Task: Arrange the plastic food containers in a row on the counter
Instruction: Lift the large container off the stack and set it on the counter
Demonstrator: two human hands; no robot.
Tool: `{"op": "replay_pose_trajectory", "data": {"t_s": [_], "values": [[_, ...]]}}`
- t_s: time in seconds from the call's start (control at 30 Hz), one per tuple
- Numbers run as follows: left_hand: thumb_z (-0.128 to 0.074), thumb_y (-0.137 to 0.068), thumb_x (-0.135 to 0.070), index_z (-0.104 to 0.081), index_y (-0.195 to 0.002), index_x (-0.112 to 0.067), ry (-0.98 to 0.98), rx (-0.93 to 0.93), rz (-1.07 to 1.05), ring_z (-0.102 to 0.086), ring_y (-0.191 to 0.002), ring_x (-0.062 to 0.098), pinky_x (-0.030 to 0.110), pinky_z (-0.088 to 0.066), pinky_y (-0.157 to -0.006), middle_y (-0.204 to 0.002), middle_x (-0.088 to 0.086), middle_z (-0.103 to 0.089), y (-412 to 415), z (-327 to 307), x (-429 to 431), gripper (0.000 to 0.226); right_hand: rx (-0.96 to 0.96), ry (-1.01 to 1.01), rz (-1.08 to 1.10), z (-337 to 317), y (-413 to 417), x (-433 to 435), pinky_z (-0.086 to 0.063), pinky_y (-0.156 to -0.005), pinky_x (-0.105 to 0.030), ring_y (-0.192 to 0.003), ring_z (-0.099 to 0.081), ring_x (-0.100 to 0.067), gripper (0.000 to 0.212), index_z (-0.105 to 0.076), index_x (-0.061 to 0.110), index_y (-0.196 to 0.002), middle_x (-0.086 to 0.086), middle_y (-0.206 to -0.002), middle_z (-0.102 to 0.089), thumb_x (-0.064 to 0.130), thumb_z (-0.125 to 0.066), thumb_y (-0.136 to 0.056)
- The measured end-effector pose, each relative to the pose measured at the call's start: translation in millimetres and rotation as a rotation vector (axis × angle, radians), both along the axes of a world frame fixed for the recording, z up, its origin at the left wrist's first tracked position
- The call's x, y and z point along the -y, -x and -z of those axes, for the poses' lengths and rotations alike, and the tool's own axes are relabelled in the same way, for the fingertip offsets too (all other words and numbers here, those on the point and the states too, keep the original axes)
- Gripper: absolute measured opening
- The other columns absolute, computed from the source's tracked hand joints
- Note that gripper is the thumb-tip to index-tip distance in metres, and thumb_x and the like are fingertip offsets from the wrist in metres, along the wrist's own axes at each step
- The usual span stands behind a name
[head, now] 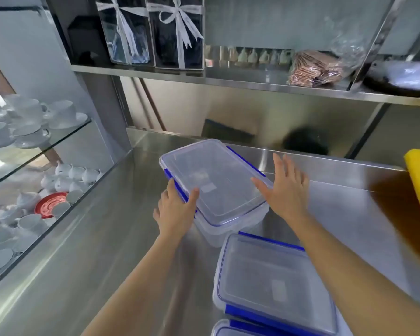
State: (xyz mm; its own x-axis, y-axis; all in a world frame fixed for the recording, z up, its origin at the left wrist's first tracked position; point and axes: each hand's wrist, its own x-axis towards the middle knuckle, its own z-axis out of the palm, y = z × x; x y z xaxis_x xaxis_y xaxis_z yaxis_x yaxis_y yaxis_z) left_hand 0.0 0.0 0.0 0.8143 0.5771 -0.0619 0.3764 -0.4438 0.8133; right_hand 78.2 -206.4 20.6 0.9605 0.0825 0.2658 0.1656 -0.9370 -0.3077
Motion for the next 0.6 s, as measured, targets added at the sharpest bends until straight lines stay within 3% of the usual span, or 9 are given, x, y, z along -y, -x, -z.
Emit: {"op": "replay_pose_trajectory", "data": {"t_s": [0.1,0.2,0.3,0.43,0.5,0.6], "values": [[-0.06,-0.083,-0.044,-0.015,-0.144,-0.016,0.426,0.044,-0.055,-0.047,-0.119,0.029,0.038,-0.038,-0.092,-0.144,0.007,-0.037,-7,4,6,0.081,-0.11,-0.147,0.061,8,-16,-3,-0.027,-0.11,-0.05,-0.137,-0.036,-0.033,0.078,-0.028,0.012,-0.145,-0.013,-0.152,-0.035,0.059,-0.046,-0.086],[-0.071,-0.077,-0.033,-0.013,-0.138,-0.021,0.624,0.009,-0.068,-0.054,-0.101,0.026,0.041,-0.047,-0.079,-0.127,0.006,-0.047,-11,7,11,0.085,-0.299,-0.271,0.089,16,-27,-6,-0.037,-0.105,-0.05,-0.132,-0.042,-0.036,0.078,-0.027,0.011,-0.145,-0.014,-0.15,-0.037,0.057,-0.051,-0.085],[-0.076,-0.072,-0.023,-0.02,-0.12,-0.023,0.662,-0.013,-0.101,-0.058,-0.095,0.026,0.044,-0.055,-0.079,-0.111,0.004,-0.05,-17,13,9,0.074,-0.464,-0.476,0.103,24,-35,-6,-0.044,-0.101,-0.05,-0.126,-0.048,-0.037,0.079,-0.027,0.012,-0.144,-0.015,-0.146,-0.041,0.055,-0.055,-0.084],[-0.074,-0.075,-0.017,-0.028,-0.109,-0.017,0.669,0.022,-0.097,-0.06,-0.091,0.025,0.04,-0.054,-0.077,-0.1,0.003,-0.052,-19,17,7,0.057,-0.513,-0.509,0.096,32,-40,-7,-0.051,-0.091,-0.047,-0.11,-0.059,-0.034,0.068,-0.042,0.011,-0.132,-0.014,-0.127,-0.056,0.053,-0.06,-0.081],[-0.071,-0.078,-0.013,-0.032,-0.108,-0.013,0.665,0.067,-0.107,-0.059,-0.081,0.02,0.036,-0.052,-0.07,-0.092,0.001,-0.052,-20,20,2,0.049,-0.521,-0.512,0.058,31,-40,-5,-0.052,-0.077,-0.038,-0.098,-0.061,-0.028,0.058,-0.047,0.01,-0.122,-0.011,-0.115,-0.059,0.049,-0.061,-0.083],[-0.064,-0.081,-0.004,-0.036,-0.107,-0.009,0.656,0.14,-0.122,-0.056,-0.074,0.014,0.031,-0.047,-0.062,-0.087,-0.002,-0.053,-21,21,-13,0.039,-0.553,-0.503,-0.016,28,-36,-3,-0.041,-0.056,-0.023,-0.074,-0.056,-0.017,0.044,-0.053,0.008,-0.105,-0.007,-0.097,-0.059,0.046,-0.06,-0.085]]}}
